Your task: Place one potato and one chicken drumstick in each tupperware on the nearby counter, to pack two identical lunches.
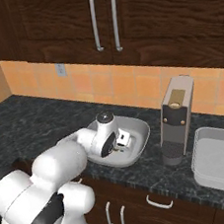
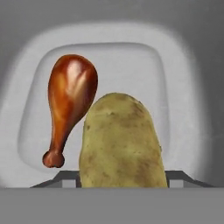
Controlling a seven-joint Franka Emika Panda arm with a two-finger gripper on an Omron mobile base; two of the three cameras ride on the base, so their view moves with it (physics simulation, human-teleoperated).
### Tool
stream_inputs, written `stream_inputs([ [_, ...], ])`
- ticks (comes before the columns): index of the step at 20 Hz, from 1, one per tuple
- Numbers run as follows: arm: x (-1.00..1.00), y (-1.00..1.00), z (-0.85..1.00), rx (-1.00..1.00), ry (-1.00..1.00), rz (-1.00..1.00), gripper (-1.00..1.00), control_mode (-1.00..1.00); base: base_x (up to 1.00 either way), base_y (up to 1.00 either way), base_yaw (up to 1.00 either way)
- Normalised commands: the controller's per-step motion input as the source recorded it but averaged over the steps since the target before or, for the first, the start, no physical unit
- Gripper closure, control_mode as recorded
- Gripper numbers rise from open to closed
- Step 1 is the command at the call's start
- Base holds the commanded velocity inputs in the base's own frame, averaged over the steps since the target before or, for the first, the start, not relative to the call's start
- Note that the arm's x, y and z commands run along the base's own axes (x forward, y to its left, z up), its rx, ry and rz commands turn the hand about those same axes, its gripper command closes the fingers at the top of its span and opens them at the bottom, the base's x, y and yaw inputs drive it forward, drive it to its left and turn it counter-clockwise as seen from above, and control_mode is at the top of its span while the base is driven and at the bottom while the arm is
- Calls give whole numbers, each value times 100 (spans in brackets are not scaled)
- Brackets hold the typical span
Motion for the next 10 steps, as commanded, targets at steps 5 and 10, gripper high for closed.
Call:
stream_inputs([
  [5, 32, 0, -15, 0, -10, 0, -100, -100, 0, 0, 0],
  [10, 12, 0, 0, 0, -15, 0, -100, -100, 0, 0, 0],
])
